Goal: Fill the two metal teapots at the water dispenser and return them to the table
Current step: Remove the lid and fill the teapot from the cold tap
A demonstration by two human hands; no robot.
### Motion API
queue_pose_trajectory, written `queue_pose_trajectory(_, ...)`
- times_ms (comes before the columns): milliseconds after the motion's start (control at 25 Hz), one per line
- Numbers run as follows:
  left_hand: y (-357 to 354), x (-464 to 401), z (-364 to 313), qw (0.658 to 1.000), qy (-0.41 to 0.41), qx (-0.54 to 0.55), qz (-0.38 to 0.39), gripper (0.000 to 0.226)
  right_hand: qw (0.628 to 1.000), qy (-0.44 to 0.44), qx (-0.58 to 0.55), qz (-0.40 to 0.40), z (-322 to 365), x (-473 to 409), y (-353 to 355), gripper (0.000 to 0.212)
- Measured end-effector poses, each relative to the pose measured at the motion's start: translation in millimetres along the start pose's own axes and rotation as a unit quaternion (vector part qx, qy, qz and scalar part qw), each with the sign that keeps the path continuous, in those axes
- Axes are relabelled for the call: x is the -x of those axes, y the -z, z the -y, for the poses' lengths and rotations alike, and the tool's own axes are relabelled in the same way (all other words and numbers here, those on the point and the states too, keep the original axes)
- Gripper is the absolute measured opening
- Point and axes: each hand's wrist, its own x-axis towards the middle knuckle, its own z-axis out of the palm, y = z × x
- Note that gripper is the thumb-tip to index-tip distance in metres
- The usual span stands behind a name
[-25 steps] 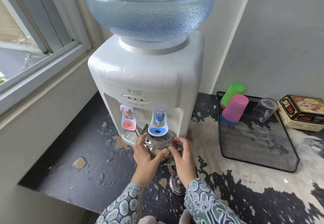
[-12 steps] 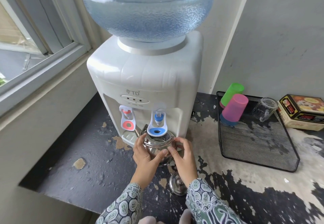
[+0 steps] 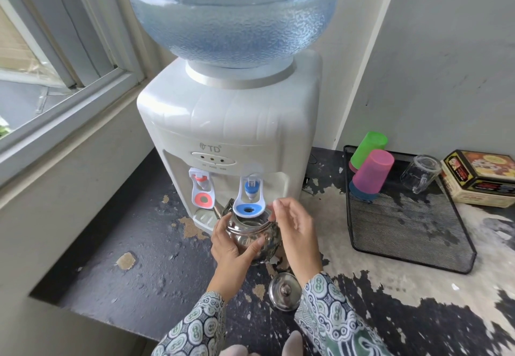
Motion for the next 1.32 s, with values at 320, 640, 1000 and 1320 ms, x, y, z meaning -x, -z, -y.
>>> queue_pose_trajectory(320,-0.5,-2.6,5.6,1.000,0.008,0.007,0.005,0.084,0.998,-0.052,0.002,0.034,13.8,-9.0,-1.3,0.026)
queue_pose_trajectory(640,-0.6,-1.6,2.3,1.000,0.003,0.004,-0.007,0.085,0.994,-0.099,-0.021,0.050,18.6,-6.6,-0.6,0.029)
queue_pose_trajectory(1000,-0.3,-1.3,2.1,1.000,0.010,0.004,-0.007,0.088,0.991,-0.110,-0.043,0.061,16.1,-5.9,-1.8,0.031)
queue_pose_trajectory(1320,-1.4,-2.4,5.9,1.000,0.017,0.014,-0.012,0.088,0.991,-0.108,-0.054,0.060,18.1,-5.8,-2.0,0.027)
